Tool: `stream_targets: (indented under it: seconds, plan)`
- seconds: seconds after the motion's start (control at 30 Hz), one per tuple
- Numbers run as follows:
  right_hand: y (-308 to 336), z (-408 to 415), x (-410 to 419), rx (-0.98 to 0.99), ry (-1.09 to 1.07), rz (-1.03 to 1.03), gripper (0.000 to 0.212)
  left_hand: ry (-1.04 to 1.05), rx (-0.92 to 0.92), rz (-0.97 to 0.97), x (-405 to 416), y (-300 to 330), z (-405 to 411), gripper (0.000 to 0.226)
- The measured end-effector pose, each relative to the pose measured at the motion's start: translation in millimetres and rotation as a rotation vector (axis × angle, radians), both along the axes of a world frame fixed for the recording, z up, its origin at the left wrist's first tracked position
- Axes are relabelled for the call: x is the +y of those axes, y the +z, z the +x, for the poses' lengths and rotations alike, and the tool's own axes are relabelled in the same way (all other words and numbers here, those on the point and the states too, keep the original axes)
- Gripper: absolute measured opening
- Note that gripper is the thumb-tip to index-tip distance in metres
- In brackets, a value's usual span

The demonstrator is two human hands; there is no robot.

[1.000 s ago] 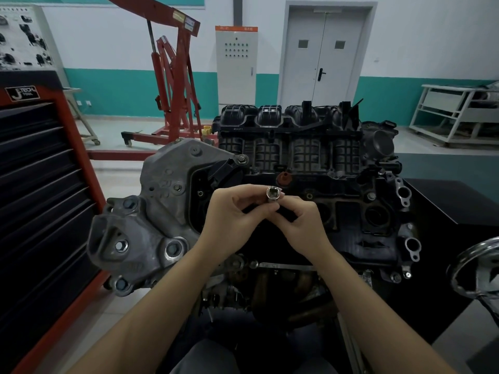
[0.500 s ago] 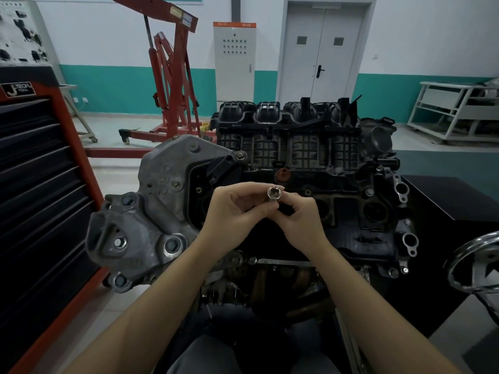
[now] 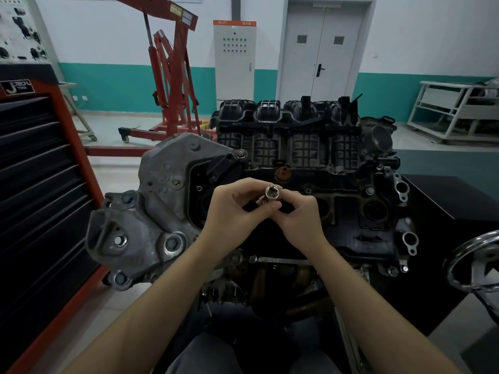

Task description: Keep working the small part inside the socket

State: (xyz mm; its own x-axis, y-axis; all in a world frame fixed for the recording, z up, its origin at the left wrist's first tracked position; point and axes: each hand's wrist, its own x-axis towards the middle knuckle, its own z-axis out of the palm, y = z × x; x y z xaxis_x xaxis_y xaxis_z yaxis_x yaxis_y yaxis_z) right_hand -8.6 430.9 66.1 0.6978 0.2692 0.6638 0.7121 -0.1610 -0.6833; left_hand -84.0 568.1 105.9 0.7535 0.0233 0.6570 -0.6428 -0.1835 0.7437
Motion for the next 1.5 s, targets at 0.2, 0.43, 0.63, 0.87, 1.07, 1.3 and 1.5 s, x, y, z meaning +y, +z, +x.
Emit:
stream_targets:
  seconds: [0.2, 0.43, 0.63, 0.87, 1.07, 1.3, 1.5]
  plan:
    - [0.1, 0.8, -1.5, -0.037, 0.013, -0.063, 0.026, 0.053, -0.013, 0.002, -2.7, 0.2, -1.2, 0.029]
    - [-0.8, 0.2, 1.8, -0.026, -0.024, -0.017, 0.016, -0.009, -0.018, 0.025, 0.0, -0.8, 0.6, 0.024]
    - [2.6, -0.8, -1.4, -0.092, 0.021, -0.068, 0.02, 0.053, -0.053, 0.022, -1.3, -3.6, 1.9, 0.024]
    - [-1.0, -0.5, 0.2, -0.033, -0.019, -0.004, 0.013, 0.017, -0.033, 0.04, 0.1, -2.2, 1.1, 0.021]
    - [0.5, -1.0, -1.8, -0.057, 0.016, -0.071, 0.023, -0.041, 0.002, -0.02, 0.8, -1.2, 0.6, 0.031]
    - [0.6, -1.1, 1.9, -0.018, -0.018, 0.003, 0.019, 0.094, 0.002, 0.026, -2.4, -0.4, -0.6, 0.026]
    - [-1.1, 0.2, -0.6, -0.057, -0.007, -0.055, 0.027, -0.063, 0.045, -0.005, -2.3, 1.8, -1.3, 0.037]
